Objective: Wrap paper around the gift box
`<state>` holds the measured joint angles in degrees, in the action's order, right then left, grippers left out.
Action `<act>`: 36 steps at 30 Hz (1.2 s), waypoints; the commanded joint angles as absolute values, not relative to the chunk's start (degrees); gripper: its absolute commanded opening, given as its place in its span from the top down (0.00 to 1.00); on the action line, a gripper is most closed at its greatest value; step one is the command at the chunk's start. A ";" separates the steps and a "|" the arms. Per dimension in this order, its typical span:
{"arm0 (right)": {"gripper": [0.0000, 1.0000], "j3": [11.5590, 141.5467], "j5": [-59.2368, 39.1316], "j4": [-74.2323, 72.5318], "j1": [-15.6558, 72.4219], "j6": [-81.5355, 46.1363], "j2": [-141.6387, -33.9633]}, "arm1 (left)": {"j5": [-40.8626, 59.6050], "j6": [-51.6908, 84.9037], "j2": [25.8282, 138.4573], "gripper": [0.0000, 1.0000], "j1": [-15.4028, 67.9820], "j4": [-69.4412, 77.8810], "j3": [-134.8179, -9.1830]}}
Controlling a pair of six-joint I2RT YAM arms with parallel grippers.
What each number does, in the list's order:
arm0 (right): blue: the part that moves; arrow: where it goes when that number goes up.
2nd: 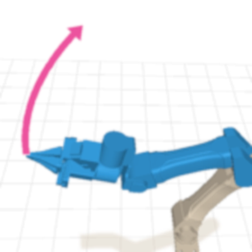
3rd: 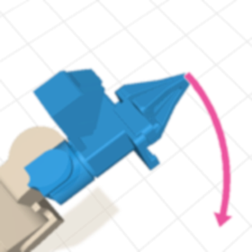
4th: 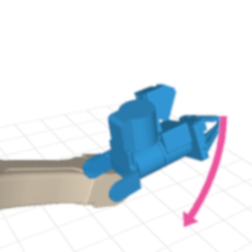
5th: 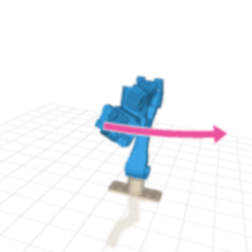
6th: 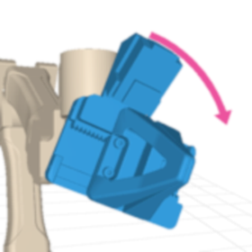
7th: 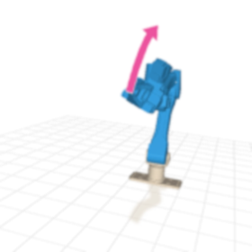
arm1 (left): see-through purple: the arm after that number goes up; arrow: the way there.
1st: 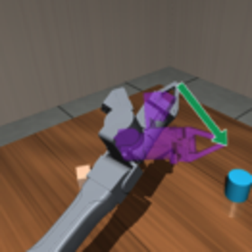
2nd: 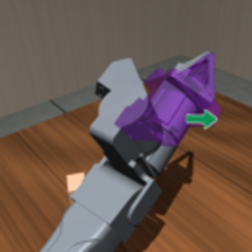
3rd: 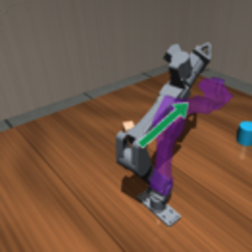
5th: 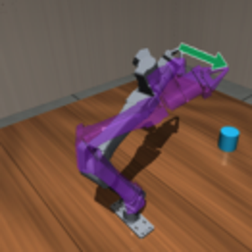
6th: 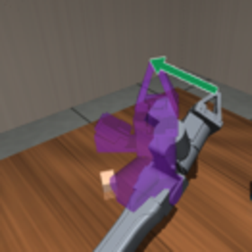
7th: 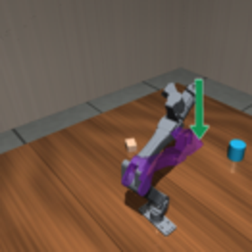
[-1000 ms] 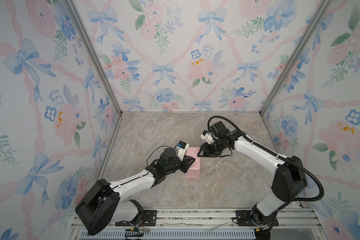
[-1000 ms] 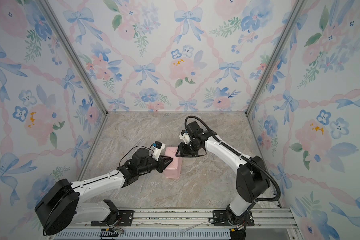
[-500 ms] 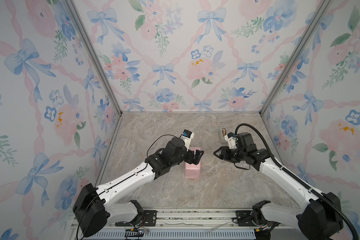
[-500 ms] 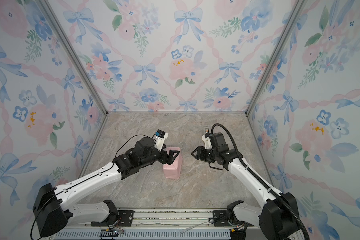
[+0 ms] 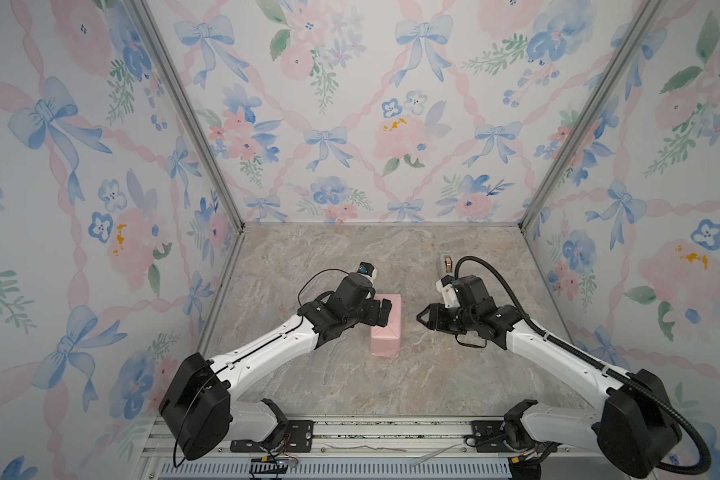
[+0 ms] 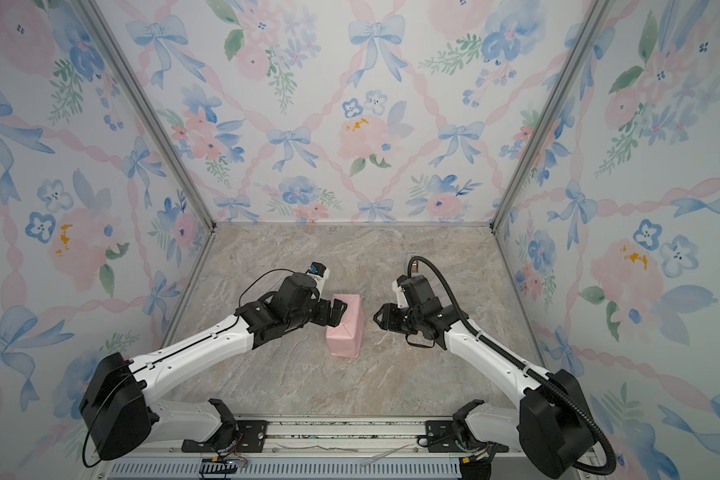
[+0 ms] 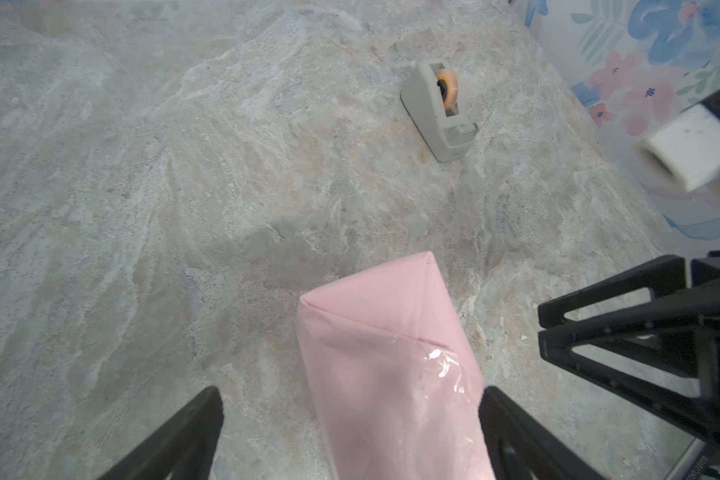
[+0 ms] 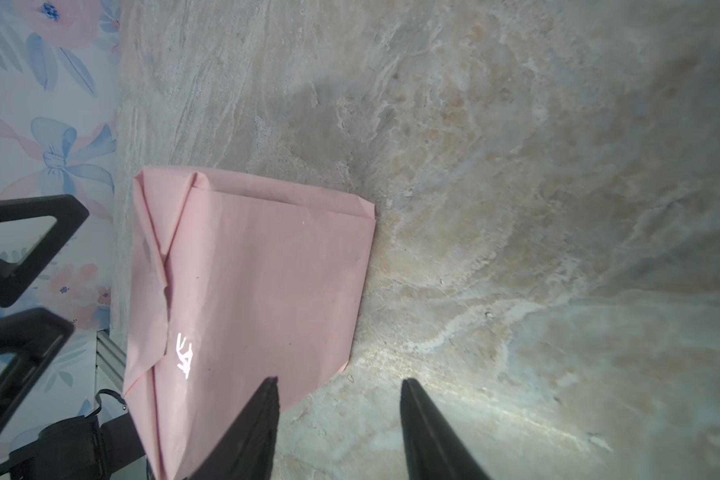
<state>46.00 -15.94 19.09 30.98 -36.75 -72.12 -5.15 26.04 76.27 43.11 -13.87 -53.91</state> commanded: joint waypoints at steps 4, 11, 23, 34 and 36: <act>0.50 48.14 -14.16 16.26 33.80 -37.67 -75.63 | -3.57 27.05 77.82 0.02 41.67 -14.89 -51.95; 0.51 49.72 -13.73 16.14 34.85 -37.53 -77.24 | -1.71 27.18 78.23 0.02 39.03 -14.91 -49.52; 0.51 50.80 -13.18 17.30 34.96 -37.13 -77.43 | -0.72 26.65 77.12 0.02 33.80 -14.93 -46.07; 0.51 51.64 -12.93 18.15 34.96 -36.83 -76.98 | -0.89 25.71 70.87 0.02 24.78 -16.83 -42.54; 0.51 51.86 -12.97 18.22 35.04 -36.78 -77.00 | -1.26 25.33 69.65 0.02 23.15 -17.70 -40.50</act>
<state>49.93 -14.02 16.95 34.30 -37.06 -76.99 -0.19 26.92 71.40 24.71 -13.96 -42.35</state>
